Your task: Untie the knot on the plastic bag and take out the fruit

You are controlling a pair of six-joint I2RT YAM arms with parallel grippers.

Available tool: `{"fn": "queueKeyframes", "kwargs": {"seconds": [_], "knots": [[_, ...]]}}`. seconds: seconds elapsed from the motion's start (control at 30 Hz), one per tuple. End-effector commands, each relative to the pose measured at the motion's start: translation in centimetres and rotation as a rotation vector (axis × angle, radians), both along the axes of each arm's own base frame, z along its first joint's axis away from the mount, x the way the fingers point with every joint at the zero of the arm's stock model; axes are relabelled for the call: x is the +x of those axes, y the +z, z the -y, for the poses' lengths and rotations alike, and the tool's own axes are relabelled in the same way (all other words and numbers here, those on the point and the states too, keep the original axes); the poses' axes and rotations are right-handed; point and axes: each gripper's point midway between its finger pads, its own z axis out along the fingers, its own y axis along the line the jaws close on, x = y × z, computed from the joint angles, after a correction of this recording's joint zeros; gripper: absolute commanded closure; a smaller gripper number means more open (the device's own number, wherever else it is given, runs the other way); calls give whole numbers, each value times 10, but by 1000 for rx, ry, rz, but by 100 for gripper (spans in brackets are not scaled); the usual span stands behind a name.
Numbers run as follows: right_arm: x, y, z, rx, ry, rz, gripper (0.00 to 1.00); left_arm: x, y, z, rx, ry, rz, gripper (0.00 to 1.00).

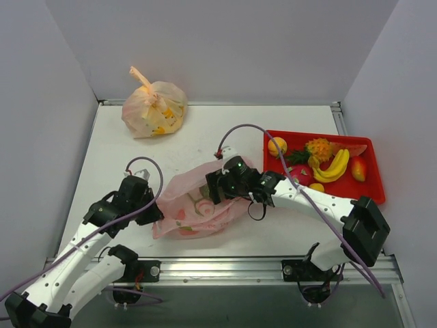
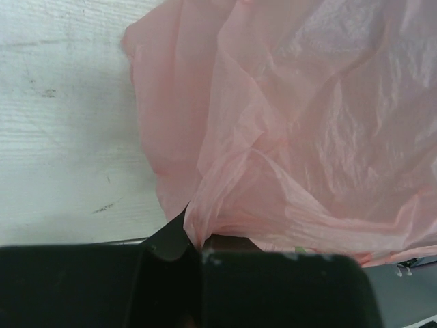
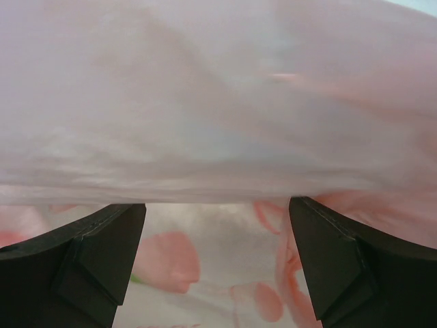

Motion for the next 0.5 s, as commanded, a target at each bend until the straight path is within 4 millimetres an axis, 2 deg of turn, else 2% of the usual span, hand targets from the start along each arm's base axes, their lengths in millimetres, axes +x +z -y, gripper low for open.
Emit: {"fn": "queueKeyframes", "kwargs": {"seconds": [0.0,0.03,0.07,0.13,0.17,0.23,0.33,0.47], "knots": [[-24,25,-34,-13,177,60,11,1,3,8,-42,19,-9,100],[-31,26,-33,-56,214,59,10,3,2,10,-44,29,-17,100],[-48,26,-39,-72,268,57,10,6,3,14,-52,30,-10,100],[-61,31,-32,-113,302,70,10,7,4,23,-61,12,-20,100],[-71,29,-31,-125,340,70,11,12,4,22,-36,29,1,100],[-98,31,-29,-114,430,31,13,10,3,31,-19,1,-3,100],[-127,13,-17,-150,525,-83,19,9,-3,40,13,-8,-6,100],[-141,-20,4,-269,548,-191,26,8,-13,47,12,-4,-17,100]]}}
